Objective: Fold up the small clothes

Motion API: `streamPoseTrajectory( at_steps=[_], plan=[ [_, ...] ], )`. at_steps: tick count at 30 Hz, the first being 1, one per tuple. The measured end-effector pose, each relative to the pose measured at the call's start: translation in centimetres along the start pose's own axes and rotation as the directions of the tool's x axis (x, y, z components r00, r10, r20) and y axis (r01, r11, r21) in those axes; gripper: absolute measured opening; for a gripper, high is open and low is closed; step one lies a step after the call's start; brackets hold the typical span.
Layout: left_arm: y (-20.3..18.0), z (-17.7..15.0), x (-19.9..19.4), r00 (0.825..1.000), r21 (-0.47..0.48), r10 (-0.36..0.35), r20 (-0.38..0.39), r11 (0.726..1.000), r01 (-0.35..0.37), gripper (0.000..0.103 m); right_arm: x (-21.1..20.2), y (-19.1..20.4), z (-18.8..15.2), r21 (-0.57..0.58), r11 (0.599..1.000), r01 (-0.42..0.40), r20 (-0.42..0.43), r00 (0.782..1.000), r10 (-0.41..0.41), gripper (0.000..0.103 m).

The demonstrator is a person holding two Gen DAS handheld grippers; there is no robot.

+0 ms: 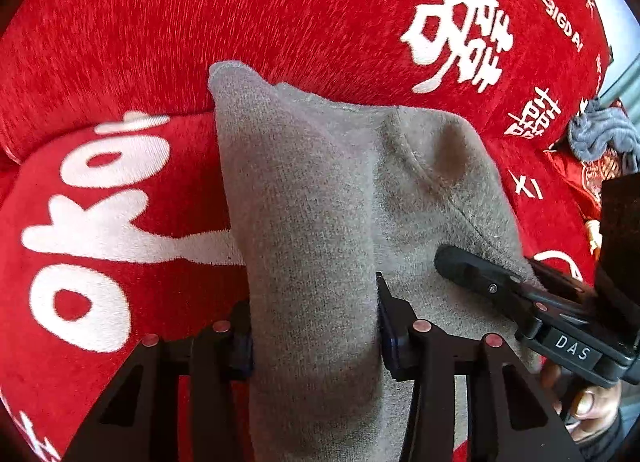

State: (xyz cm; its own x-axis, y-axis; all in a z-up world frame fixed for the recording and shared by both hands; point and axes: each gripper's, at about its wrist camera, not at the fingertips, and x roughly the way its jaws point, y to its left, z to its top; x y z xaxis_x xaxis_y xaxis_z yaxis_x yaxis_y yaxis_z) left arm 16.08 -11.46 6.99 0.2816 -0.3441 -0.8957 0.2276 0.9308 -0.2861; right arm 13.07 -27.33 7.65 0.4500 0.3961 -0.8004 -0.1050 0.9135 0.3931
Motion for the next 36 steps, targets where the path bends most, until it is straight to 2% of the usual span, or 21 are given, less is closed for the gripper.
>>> streamPoseTrajectory(
  at_steps=[6, 13, 18, 36],
  plan=[
    [-0.9, -1.4, -2.5, 0.998, 0.033, 0.042, 0.045, 0.999, -0.043, 0.047, -1.7, 2.9, -0.7, -0.056, 0.998, 0.022, 0.029, 0.999, -0.021, 0.036],
    [-0.6, -3.9, -5.4, 0.995, 0.033, 0.05, 0.087, 0.998, -0.053, 0.047, -3.4, 4.4, -1.8, -0.078, 0.997, 0.019, 0.047, 0.999, -0.015, 0.036],
    [-0.5, -5.7, -6.8, 0.993, 0.034, 0.052, 0.109, 0.998, -0.056, 0.047, -5.5, 5.4, -3.4, -0.1, 0.995, 0.023, 0.057, 0.998, -0.017, 0.036],
    [0.8, -13.5, -11.4, 0.983, 0.031, 0.073, 0.169, 0.996, -0.079, 0.047, -8.7, 10.9, -10.0, -0.154, 0.987, 0.044, 0.092, 0.995, -0.03, 0.036]
  ],
)
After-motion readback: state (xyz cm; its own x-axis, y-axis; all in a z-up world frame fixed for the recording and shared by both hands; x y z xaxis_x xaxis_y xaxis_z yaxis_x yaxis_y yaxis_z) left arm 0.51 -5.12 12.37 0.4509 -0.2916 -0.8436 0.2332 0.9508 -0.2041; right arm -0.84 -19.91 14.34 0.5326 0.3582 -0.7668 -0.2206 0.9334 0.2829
